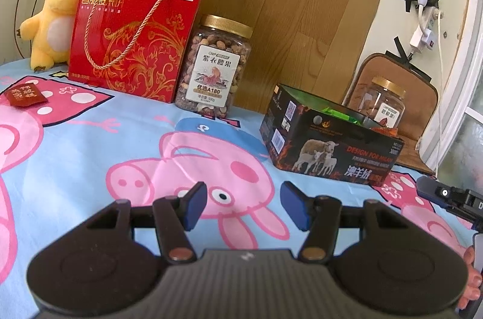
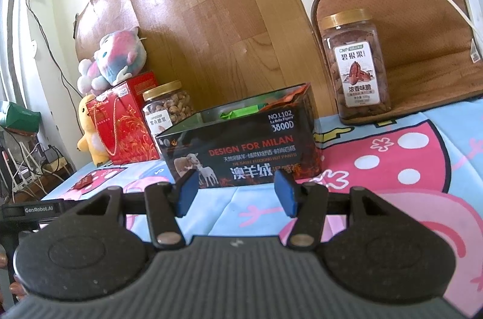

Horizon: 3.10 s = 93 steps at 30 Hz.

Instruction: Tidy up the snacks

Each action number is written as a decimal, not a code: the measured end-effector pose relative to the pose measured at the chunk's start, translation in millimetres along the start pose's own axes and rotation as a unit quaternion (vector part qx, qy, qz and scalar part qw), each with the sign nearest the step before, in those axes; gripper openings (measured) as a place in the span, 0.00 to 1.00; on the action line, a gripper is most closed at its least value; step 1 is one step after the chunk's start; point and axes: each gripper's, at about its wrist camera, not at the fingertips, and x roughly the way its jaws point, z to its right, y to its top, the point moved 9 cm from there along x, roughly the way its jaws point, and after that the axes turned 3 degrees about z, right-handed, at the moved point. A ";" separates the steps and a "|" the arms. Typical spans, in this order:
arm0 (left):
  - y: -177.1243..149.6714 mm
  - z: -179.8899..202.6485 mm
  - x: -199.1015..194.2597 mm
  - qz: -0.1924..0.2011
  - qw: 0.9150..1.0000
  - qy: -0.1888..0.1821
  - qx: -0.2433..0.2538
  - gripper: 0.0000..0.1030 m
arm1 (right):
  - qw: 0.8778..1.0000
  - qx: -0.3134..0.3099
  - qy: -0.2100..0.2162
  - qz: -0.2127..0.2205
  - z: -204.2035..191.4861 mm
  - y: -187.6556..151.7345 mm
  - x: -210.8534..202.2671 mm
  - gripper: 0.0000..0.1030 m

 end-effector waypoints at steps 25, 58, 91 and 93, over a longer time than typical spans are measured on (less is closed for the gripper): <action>-1.9 0.8 1.1 -0.015 1.000 -0.013 -0.009 0.53 | 0.998 -0.009 0.059 -0.026 -23.4 -5.0 -18.7 0.56; -17.1 55.4 -5.1 -0.133 0.985 -0.103 -0.043 0.68 | 0.959 -0.034 0.184 -0.212 -74.6 -76.9 -28.8 0.27; 103.1 86.9 141.6 -0.047 0.996 -0.070 -0.025 0.40 | 0.920 -0.289 0.141 -0.224 -55.5 36.5 182.7 0.28; 102.3 81.8 136.1 -0.045 0.996 -0.065 -0.032 0.40 | 0.927 -0.259 0.154 -0.223 -60.0 35.4 188.0 0.30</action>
